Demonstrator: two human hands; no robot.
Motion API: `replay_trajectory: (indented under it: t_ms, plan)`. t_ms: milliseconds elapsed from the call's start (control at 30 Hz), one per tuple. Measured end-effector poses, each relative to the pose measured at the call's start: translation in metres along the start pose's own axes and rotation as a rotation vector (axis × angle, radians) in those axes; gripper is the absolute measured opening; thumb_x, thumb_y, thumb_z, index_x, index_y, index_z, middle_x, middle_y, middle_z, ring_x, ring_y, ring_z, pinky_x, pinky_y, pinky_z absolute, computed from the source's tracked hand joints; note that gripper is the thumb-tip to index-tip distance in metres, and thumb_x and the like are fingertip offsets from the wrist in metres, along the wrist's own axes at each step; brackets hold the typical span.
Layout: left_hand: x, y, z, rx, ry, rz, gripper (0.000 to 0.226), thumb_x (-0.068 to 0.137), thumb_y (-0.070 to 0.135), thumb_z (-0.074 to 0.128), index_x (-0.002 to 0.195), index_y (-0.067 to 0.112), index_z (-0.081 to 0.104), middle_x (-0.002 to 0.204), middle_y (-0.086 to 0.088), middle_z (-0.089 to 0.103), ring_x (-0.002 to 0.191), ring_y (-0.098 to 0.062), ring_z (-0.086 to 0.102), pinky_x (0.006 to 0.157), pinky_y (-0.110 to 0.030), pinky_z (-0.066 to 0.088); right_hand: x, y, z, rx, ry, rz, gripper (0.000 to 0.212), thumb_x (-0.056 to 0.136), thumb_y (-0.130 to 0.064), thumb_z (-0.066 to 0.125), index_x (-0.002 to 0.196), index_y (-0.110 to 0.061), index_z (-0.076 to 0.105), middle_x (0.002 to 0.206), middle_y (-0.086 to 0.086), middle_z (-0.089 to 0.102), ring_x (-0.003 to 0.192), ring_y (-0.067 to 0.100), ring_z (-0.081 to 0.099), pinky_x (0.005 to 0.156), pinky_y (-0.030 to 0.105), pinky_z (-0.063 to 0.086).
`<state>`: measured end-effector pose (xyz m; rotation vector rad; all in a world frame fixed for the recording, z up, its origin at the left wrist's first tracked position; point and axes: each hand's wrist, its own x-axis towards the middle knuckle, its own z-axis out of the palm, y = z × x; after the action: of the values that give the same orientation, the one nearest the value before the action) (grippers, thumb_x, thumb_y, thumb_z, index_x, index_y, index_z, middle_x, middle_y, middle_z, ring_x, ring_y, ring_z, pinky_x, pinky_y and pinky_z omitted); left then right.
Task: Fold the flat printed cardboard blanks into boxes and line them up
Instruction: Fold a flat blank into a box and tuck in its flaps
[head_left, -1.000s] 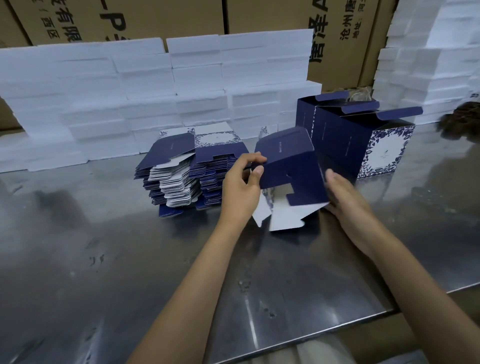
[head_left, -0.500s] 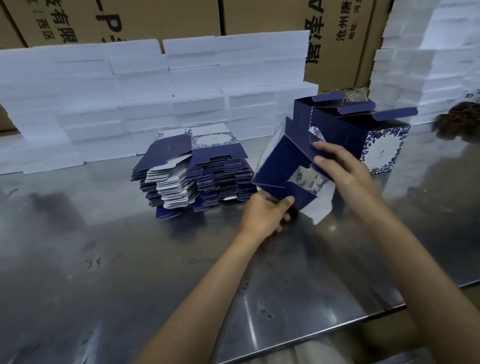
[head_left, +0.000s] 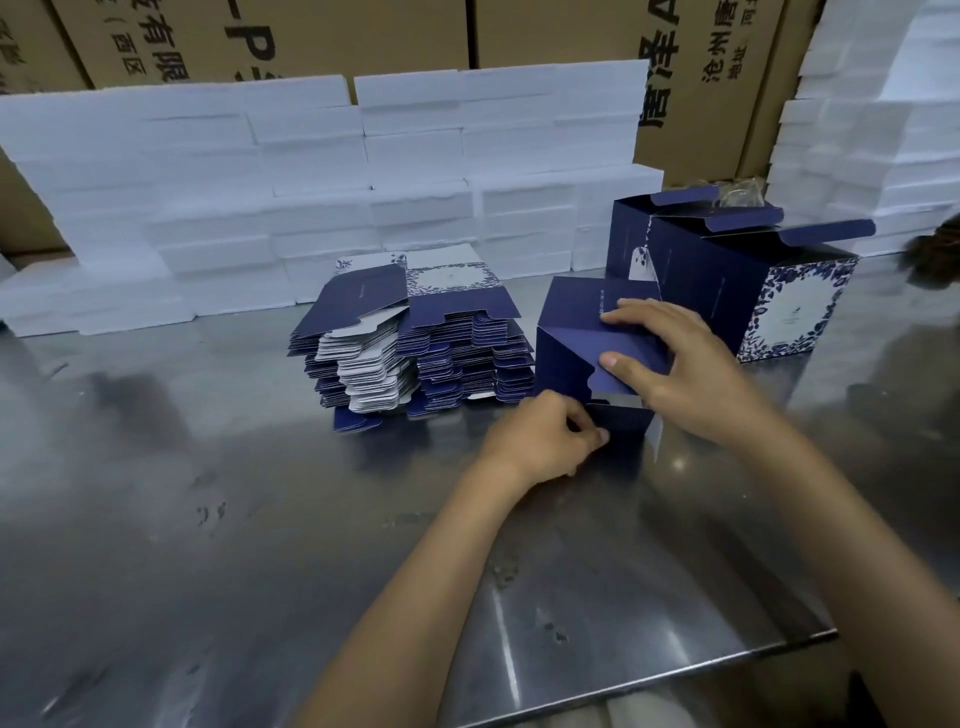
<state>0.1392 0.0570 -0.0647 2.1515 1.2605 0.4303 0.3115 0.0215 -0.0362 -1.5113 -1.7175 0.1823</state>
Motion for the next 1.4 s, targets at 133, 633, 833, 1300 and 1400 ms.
replay_trajectory:
  t_ms: [133, 633, 833, 1300, 1400]
  plan:
    - [-0.003, -0.005, -0.016, 0.193, 0.303, -0.089, 0.034, 0.080, 0.043, 0.070, 0.067, 0.020, 0.049, 0.072, 0.003, 0.059, 0.075, -0.027, 0.059, 0.059, -0.032, 0.041, 0.002, 0.000, 0.001, -0.036, 0.007, -0.019, 0.041, 0.091, -0.023, 0.073, 0.131, -0.026, 0.064, 0.136, -0.014, 0.054, 0.137, 0.007, 0.036, 0.107, 0.018, 0.025]
    - [0.011, -0.006, -0.003, -0.181, 0.555, 0.383, 0.038, 0.102, 0.023, 0.055, 0.140, 0.016, 0.055, 0.153, 0.001, 0.043, 0.144, -0.011, 0.034, 0.119, -0.028, 0.029, 0.000, 0.009, -0.009, 0.044, -0.102, 0.008, 0.063, 0.078, -0.034, 0.083, 0.134, -0.040, 0.053, 0.148, -0.018, 0.044, 0.147, 0.001, 0.026, 0.114, 0.024, 0.024]
    - [0.011, -0.005, -0.005, -0.110, 0.667, 0.398, 0.028, 0.099, 0.014, 0.058, 0.127, 0.015, 0.062, 0.137, 0.002, 0.053, 0.131, -0.017, 0.044, 0.108, -0.022, 0.034, 0.001, 0.002, 0.000, -0.063, -0.028, -0.010, 0.062, 0.080, -0.019, 0.085, 0.135, -0.026, 0.057, 0.127, -0.023, 0.044, 0.127, 0.002, 0.036, 0.106, 0.026, 0.033]
    - [0.015, 0.009, -0.009, -0.541, 0.673, 0.302, 0.011, 0.087, 0.013, 0.075, 0.095, 0.018, 0.079, 0.108, 0.006, 0.052, 0.118, -0.018, 0.050, 0.095, -0.037, 0.046, 0.007, -0.004, 0.021, 0.209, 0.249, -0.014, 0.020, 0.081, -0.012, 0.084, 0.094, -0.024, 0.075, 0.110, -0.008, 0.069, 0.125, 0.017, 0.049, 0.094, 0.000, 0.028]
    - [0.015, 0.012, -0.008, -0.566, 0.696, 0.292, 0.009, 0.086, 0.009, 0.075, 0.091, 0.016, 0.078, 0.105, 0.006, 0.051, 0.119, -0.021, 0.050, 0.100, -0.044, 0.045, 0.009, -0.005, 0.023, 0.239, 0.264, 0.011, 0.017, 0.081, -0.013, 0.083, 0.093, -0.023, 0.077, 0.106, -0.010, 0.071, 0.123, 0.013, 0.050, 0.093, 0.001, 0.030]
